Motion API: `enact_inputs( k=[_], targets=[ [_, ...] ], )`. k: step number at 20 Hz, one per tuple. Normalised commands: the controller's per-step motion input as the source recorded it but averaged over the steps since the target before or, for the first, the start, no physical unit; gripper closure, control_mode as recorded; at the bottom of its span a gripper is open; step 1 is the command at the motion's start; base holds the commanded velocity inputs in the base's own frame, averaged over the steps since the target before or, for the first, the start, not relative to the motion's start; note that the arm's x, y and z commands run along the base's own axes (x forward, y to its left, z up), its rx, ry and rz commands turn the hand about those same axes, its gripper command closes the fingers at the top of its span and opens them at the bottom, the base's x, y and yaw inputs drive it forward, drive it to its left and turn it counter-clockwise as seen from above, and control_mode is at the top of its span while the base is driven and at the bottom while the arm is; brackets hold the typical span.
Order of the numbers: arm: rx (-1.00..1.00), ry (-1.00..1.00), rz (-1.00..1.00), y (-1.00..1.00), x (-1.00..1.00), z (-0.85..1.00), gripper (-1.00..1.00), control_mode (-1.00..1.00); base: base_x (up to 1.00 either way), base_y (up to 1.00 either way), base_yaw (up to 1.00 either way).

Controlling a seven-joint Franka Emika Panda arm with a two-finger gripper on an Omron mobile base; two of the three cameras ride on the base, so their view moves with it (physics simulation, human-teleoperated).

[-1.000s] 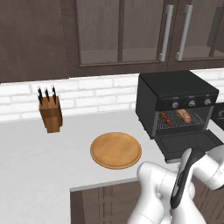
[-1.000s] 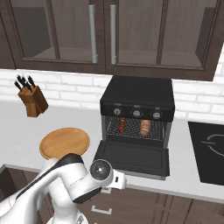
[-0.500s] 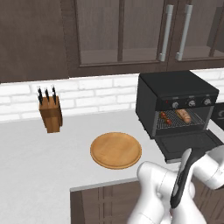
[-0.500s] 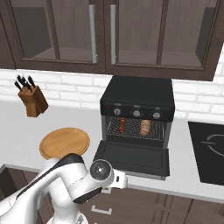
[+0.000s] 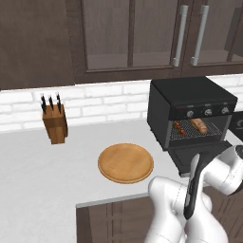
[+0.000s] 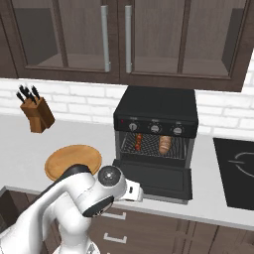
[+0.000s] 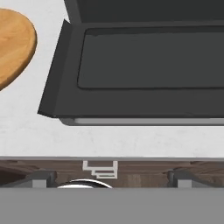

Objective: Pick up the kebab skewer and baguette bread, and place them inside the toaster oven. Close the toaster oven door and start by setting the timer.

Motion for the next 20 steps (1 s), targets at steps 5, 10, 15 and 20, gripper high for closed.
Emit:
enact_inputs(
  k=[5,10,15,20],
  targets=[
    [-0.09,0.0,-0.09,0.37,0.06,-0.42,-1.0,-1.0,0.0,0.0,0.0],
    [-0.07,0.0,-0.07,0.29,0.05,-0.46,-1.0,-1.0,0.0,0.0,0.0],
    [-0.04,0.0,-0.06,0.25,0.39,-0.38,-1.0,-1.0,0.0,0.0,0.0],
    [-0.05,-0.01,-0.04,0.48,0.34,-0.52,-1.0,-1.0,0.0,0.0,0.0]
  ],
)
